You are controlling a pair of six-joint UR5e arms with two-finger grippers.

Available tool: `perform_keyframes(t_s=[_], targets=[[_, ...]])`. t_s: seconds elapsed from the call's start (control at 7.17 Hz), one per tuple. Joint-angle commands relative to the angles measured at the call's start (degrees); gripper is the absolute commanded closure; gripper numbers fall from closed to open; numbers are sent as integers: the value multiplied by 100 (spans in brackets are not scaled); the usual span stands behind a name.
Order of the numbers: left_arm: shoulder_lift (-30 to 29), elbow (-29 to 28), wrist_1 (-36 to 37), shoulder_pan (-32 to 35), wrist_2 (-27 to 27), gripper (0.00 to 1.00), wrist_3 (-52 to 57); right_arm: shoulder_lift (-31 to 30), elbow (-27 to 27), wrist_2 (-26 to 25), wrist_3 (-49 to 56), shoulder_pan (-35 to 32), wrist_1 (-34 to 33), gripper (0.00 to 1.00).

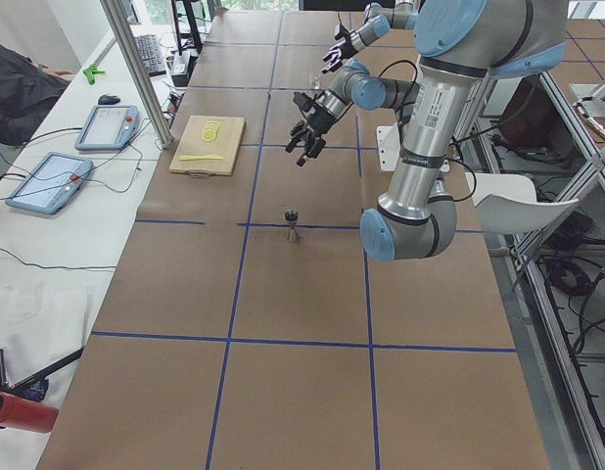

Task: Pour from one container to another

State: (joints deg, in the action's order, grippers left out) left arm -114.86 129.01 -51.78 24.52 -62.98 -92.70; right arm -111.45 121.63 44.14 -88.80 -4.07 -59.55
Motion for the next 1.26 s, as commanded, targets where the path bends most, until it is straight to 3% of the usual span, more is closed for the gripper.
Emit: perform_keyframes(t_s=[0.0, 0.14, 0.42, 0.7, 0.98, 1.12], targets=[[-19, 37, -417, 429, -469, 0, 1319, -140, 246, 1011, 527, -407, -22, 0], [164, -50, -1082, 457, -670, 0, 1812, -132, 282, 1688, 887, -854, -13, 0], [892, -391, -3205, 1096, -1266, 0, 3058, -27, 344, 3051, 1792, -1987, 22, 0], [1071, -1390, -4911, 2218, -2056, 0, 4446, 358, 239, 4272, 2819, -2927, -21, 0], [1150, -2349, -6102, 3317, -3137, 0, 5800, 841, -381, 6306, 4134, -4654, -48, 0], [1168, -2737, -6220, 3871, -3777, 0, 6433, 1061, -864, 7179, 4943, -5412, -48, 0]])
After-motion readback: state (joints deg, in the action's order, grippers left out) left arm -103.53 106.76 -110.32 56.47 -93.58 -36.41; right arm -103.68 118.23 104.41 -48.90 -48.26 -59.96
